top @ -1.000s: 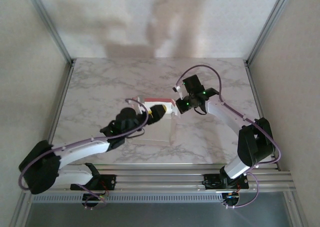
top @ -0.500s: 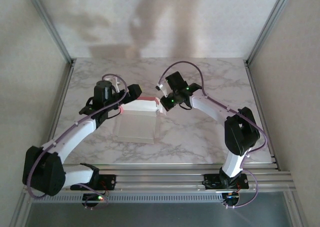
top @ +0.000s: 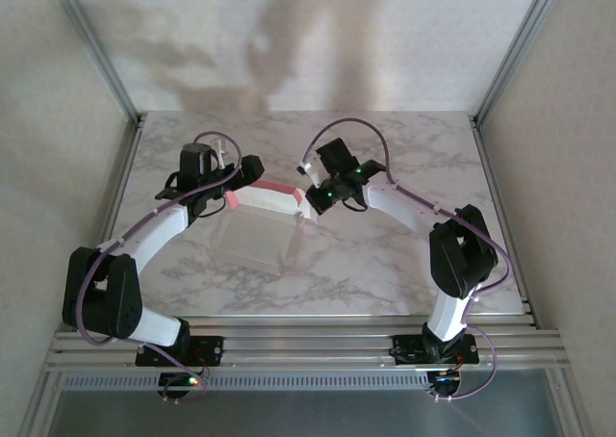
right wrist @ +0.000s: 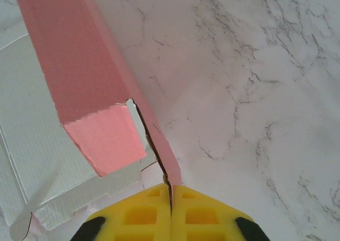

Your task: Fold the paper box

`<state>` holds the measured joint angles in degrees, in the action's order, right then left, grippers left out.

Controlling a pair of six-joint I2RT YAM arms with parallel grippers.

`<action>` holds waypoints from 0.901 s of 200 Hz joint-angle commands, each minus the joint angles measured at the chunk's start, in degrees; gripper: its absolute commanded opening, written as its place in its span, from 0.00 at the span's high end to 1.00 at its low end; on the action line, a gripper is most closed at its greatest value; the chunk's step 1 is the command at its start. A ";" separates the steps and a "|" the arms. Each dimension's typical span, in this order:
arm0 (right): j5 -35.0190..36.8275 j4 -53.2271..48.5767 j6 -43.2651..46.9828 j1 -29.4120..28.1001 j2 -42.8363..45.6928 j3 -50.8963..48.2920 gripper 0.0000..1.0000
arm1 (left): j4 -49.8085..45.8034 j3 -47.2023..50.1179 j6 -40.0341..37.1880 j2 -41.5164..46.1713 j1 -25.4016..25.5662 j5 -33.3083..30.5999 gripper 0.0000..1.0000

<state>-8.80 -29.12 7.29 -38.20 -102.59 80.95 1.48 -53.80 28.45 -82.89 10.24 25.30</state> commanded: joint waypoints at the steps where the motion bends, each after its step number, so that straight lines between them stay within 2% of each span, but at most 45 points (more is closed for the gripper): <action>1: -0.13 0.66 0.01 -0.37 -1.22 0.62 1.00 | -0.61 -0.30 -1.07 0.47 -0.67 1.24 0.00; 23: -0.14 0.62 -0.15 -0.41 -1.69 0.88 1.00 | -1.39 -1.49 -0.56 2.19 -1.14 2.17 0.01; 42: -0.36 0.95 -0.50 -0.45 -1.64 0.48 1.00 | -0.77 -3.28 0.88 2.29 -2.14 5.73 0.00; 80: -0.60 1.28 -0.79 -0.45 -0.99 -0.59 1.00 | 2.43 -5.74 1.34 -0.59 -3.95 8.56 0.00; 130: -0.87 1.59 -0.96 -0.48 -0.55 -1.05 1.00 | 1.24 -10.40 -0.51 -8.56 -4.53 9.41 0.00; 180: -0.25 2.15 -1.40 -0.49 -0.54 -1.69 1.00 | -0.49 -10.60 -1.50 -9.74 -4.51 9.60 0.01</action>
<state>-9.02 -27.59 6.63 -38.20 -103.68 80.23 2.85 -62.83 28.40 -92.58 6.15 33.50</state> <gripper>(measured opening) 0.042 0.995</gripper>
